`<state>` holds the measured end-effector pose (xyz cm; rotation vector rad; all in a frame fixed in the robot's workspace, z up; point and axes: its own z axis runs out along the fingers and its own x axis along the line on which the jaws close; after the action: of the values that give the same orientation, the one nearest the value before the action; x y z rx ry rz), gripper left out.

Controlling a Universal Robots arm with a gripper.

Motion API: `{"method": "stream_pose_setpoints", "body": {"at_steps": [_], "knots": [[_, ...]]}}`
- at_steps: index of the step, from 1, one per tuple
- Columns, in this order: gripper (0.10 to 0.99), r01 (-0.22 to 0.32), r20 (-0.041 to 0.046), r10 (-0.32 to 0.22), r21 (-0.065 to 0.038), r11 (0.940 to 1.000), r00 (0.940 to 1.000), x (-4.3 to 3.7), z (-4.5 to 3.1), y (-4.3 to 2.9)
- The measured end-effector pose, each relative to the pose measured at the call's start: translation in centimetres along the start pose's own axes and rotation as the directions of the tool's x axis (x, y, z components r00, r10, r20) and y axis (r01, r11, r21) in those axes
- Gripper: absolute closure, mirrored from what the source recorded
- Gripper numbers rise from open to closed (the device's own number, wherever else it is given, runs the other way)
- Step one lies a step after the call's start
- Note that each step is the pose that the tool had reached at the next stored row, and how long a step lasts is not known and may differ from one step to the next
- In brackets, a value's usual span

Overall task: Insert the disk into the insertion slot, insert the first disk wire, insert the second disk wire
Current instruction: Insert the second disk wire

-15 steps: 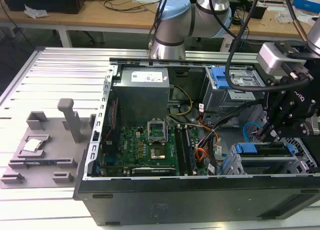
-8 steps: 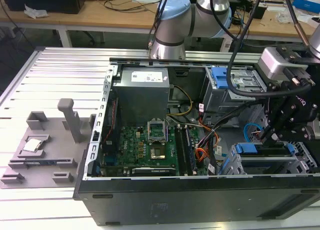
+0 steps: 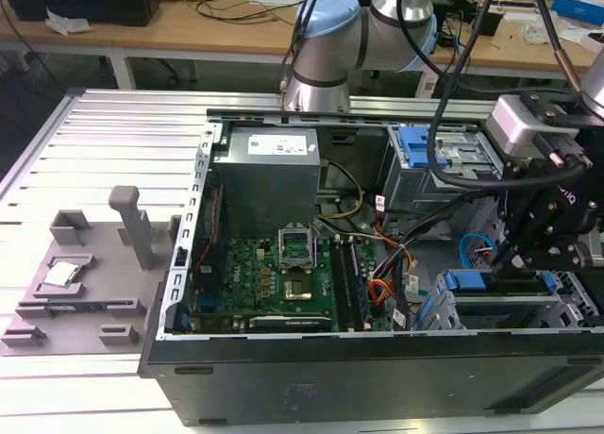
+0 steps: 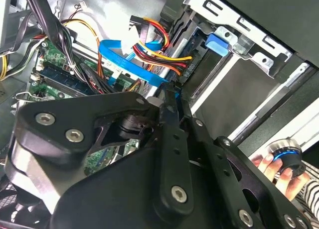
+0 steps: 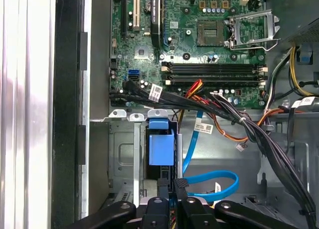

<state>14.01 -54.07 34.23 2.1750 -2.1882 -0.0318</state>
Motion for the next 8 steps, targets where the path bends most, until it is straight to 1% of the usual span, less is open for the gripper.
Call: {"method": "stream_pose_setpoints", "body": {"at_steps": [1,4,7,8], "knots": [[0.925,0.0,-0.0001,0.0,0.0,1.0,1.0,0.0,-0.01,-0.03],[0.925,0.0,0.0041,0.0,0.0,1.0,1.0,0.09,-0.02,-0.08],[0.925,0.0,0.0048,0.0,0.0,1.0,1.0,0.57,0.02,-0.13],[0.925,0.0,0.0049,0.0,0.0,1.0,1.0,0.62,0.04,-0.13]]}}
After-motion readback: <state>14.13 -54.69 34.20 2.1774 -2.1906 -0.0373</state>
